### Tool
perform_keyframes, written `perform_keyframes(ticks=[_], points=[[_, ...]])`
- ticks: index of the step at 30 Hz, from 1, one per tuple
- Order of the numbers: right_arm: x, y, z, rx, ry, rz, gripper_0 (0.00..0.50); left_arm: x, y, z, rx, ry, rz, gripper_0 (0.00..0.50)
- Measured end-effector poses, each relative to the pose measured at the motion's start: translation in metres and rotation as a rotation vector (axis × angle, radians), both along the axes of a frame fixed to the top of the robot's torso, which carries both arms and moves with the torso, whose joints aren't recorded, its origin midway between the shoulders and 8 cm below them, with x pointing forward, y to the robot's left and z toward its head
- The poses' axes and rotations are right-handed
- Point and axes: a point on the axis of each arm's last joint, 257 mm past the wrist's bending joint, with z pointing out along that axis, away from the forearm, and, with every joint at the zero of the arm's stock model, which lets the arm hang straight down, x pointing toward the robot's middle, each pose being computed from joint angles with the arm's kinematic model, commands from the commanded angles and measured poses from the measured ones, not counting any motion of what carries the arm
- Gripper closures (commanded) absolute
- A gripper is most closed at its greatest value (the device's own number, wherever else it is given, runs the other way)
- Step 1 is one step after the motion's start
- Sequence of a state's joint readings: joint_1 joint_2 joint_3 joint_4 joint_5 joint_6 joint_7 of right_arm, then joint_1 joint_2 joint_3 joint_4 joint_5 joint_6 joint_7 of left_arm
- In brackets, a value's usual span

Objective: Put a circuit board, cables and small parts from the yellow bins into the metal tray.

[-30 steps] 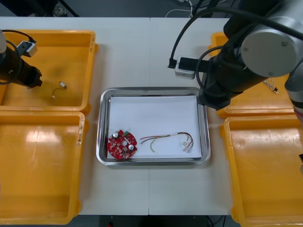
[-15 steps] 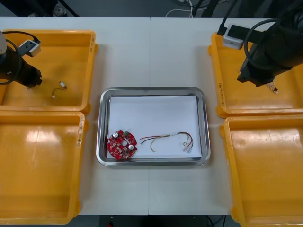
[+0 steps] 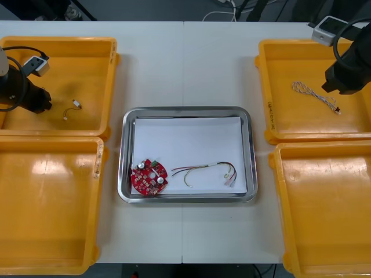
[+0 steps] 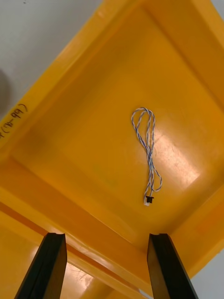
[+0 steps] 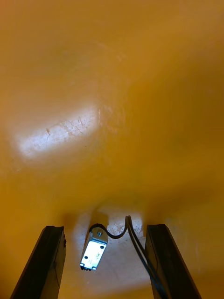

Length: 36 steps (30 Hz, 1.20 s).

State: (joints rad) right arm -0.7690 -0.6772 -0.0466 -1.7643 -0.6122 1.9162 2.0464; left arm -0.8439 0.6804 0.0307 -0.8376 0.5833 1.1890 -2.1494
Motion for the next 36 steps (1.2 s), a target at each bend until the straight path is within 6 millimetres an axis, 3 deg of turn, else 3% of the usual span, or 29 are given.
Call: perform_keyframes(ticks=[10, 11, 12, 13, 30, 36], points=[[0.001, -0.034, -0.020, 0.043, 0.067, -0.133, 0.000, -0.001, 0.001, -0.006, -0.008, -0.004, 0.003, 0.000], [0.001, -0.037, -0.024, 0.050, 0.080, -0.143, 0.000, -0.001, 0.001, -0.006, -0.008, -0.006, 0.003, 0.109], [0.000, -0.040, -0.027, 0.056, 0.092, -0.152, 0.000, -0.001, 0.001, -0.006, -0.009, -0.006, 0.003, 0.330], [0.000, -0.042, -0.030, 0.060, 0.102, -0.160, 0.000, -0.001, 0.001, -0.006, -0.011, -0.006, 0.003, 0.499], [-0.001, -0.080, -0.028, 0.049, 0.092, -0.284, 0.000, -0.002, -0.001, -0.008, -0.019, -0.007, -0.002, 0.500], [-0.001, -0.088, -0.025, 0.193, 0.069, -0.496, 0.000, -0.003, -0.004, -0.008, -0.020, 0.003, -0.014, 0.500]])
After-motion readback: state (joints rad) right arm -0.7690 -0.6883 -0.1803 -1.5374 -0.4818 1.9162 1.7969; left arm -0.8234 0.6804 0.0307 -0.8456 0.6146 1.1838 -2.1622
